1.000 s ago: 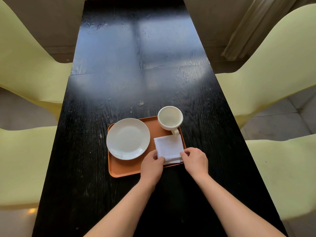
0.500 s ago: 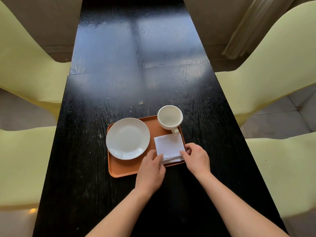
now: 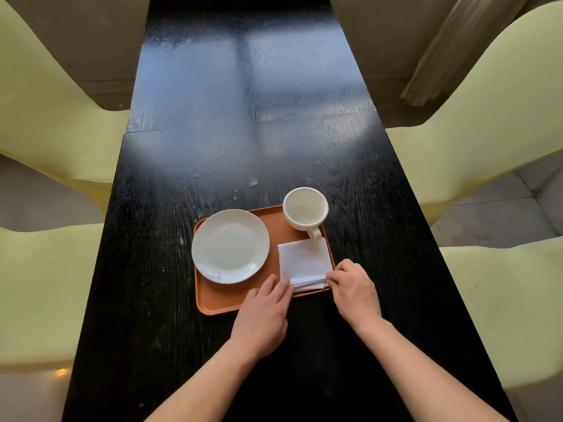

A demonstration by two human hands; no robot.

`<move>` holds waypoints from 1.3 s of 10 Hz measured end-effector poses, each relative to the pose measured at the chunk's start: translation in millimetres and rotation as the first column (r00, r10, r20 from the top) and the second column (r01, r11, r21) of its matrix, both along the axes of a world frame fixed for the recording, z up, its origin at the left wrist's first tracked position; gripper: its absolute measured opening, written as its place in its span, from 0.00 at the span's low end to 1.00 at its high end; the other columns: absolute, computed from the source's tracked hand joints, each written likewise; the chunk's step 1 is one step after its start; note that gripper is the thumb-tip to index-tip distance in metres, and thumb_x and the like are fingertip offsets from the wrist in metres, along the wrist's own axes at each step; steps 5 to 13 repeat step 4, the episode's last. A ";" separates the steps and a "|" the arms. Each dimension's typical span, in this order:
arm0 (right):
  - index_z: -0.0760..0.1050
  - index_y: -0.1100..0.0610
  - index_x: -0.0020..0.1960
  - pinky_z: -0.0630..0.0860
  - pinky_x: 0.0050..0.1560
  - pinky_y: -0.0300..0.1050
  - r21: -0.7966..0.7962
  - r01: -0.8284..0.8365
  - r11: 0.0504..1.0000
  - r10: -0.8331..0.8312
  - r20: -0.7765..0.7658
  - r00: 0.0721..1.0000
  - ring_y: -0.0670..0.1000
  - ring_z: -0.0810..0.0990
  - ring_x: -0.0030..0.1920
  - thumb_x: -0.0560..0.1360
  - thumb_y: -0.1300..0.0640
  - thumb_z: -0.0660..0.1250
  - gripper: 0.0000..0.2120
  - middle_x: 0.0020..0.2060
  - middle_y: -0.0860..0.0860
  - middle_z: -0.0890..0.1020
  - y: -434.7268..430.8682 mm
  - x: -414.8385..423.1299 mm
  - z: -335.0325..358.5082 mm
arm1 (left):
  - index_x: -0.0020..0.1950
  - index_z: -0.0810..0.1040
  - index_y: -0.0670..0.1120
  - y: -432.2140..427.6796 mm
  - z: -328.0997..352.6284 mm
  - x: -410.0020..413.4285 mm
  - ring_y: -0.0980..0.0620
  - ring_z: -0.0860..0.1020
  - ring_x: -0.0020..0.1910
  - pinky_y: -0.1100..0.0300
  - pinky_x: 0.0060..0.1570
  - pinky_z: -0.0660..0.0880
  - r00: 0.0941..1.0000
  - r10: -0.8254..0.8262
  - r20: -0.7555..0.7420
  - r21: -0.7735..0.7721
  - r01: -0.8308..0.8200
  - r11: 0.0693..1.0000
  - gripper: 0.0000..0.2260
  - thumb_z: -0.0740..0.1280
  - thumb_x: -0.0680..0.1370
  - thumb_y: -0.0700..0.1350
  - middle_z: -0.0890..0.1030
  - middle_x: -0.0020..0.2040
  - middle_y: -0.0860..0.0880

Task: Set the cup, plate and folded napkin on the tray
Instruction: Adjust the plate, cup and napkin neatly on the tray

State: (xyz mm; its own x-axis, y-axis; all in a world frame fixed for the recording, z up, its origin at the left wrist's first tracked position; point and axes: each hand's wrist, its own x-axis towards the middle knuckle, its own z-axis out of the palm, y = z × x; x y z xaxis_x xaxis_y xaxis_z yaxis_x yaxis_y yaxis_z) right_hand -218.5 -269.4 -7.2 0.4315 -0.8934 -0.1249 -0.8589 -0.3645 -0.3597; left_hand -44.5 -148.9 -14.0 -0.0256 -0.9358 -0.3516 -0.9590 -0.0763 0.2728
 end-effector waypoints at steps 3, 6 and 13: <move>0.82 0.58 0.55 0.79 0.47 0.42 -0.057 -0.070 0.996 0.071 0.020 0.997 0.49 0.77 0.51 0.77 0.59 0.71 0.08 0.56 0.49 0.81 1.0 1.3 8.0 | 0.80 0.51 0.47 -14.1 8.6 -3.3 0.49 0.49 0.80 0.52 0.75 0.57 0.985 0.118 -0.123 -0.004 -0.120 0.993 0.33 0.59 0.76 0.45 0.47 0.82 0.47; 0.79 0.58 0.60 0.81 0.49 0.47 -0.054 -0.037 0.998 0.041 0.061 0.997 0.52 0.78 0.53 0.76 0.59 0.72 0.13 0.56 0.51 0.81 2.1 1.8 8.4 | 0.80 0.50 0.46 -16.8 11.4 -2.9 0.49 0.51 0.80 0.52 0.76 0.57 0.979 0.151 -0.140 -0.001 -0.153 0.988 0.33 0.59 0.77 0.46 0.49 0.82 0.47; 0.79 0.58 0.60 0.81 0.49 0.47 -0.054 -0.037 0.998 0.041 0.061 0.997 0.52 0.78 0.53 0.76 0.59 0.72 0.13 0.56 0.51 0.81 2.1 1.8 8.4 | 0.80 0.50 0.46 -16.8 11.4 -2.9 0.49 0.51 0.80 0.52 0.76 0.57 0.979 0.151 -0.140 -0.001 -0.153 0.988 0.33 0.59 0.77 0.46 0.49 0.82 0.47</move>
